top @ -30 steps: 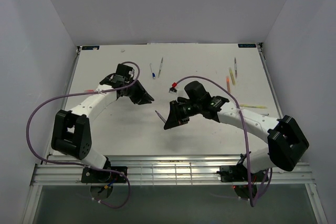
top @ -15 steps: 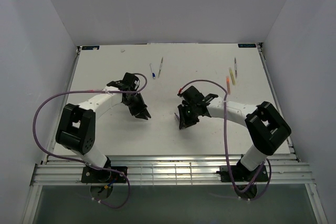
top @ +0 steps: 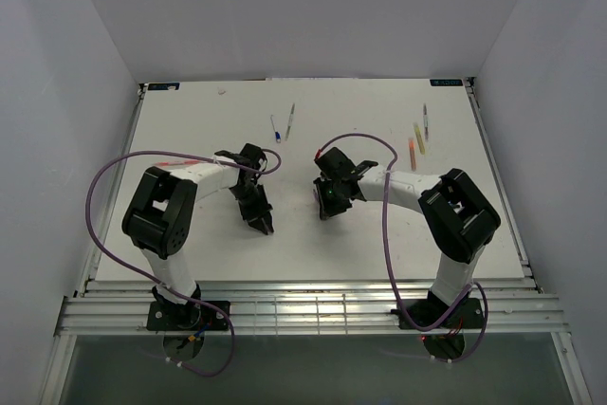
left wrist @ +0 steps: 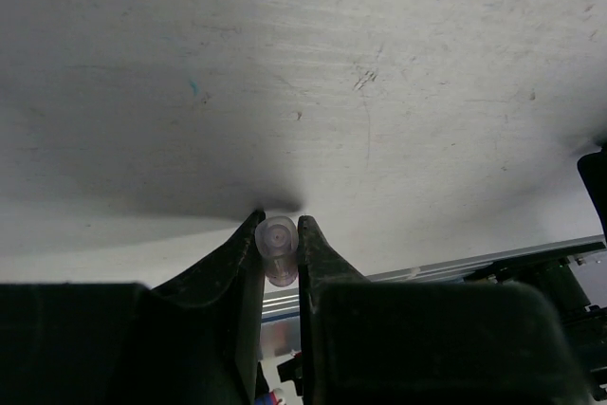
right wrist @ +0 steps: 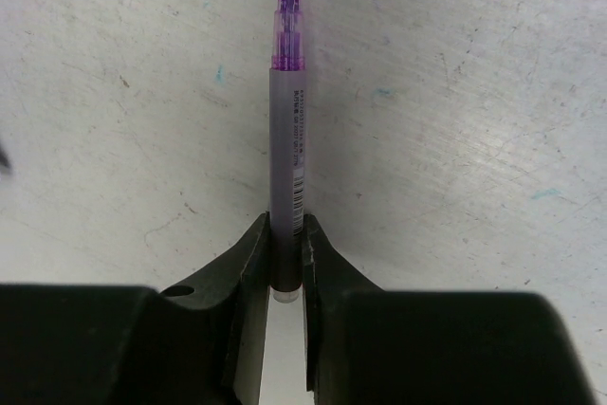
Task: Open the pen caps
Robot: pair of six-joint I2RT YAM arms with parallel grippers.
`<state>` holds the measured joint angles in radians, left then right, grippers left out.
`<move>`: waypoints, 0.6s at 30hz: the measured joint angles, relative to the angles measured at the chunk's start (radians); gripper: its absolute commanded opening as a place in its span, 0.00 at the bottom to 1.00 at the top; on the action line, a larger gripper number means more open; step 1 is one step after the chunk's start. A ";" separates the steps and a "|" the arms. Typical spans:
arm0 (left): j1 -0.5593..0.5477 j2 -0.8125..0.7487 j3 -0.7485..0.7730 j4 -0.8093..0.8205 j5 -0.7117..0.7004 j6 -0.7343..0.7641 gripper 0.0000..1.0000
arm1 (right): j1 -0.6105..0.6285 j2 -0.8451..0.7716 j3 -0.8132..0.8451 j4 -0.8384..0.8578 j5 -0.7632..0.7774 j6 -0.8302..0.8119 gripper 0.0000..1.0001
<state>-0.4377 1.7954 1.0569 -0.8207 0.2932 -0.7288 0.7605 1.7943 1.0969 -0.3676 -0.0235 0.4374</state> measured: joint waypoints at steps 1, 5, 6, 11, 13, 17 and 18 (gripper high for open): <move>0.000 0.000 0.001 -0.003 -0.004 0.002 0.06 | 0.000 0.000 0.000 0.002 0.004 0.000 0.11; -0.002 0.002 0.001 -0.018 -0.012 0.006 0.09 | 0.002 0.000 0.000 0.003 0.012 0.005 0.18; -0.003 0.002 0.001 -0.019 -0.012 0.006 0.10 | 0.005 0.000 0.000 0.004 0.013 0.007 0.18; -0.006 0.002 -0.010 -0.025 -0.008 0.006 0.18 | 0.010 0.003 0.000 0.009 0.006 0.021 0.23; -0.006 -0.001 -0.020 -0.029 0.002 0.004 0.20 | 0.013 0.006 0.000 0.018 -0.006 0.027 0.23; -0.007 -0.002 -0.032 -0.042 0.015 0.002 0.22 | 0.029 0.006 -0.014 0.051 -0.034 0.043 0.23; -0.007 -0.002 -0.033 -0.044 0.017 0.002 0.23 | 0.034 0.004 -0.020 0.063 -0.040 0.050 0.23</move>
<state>-0.4446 1.7931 1.0237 -0.8650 0.3103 -0.7265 0.7948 1.7985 1.0771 -0.3050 -0.0639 0.4873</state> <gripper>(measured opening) 0.262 0.231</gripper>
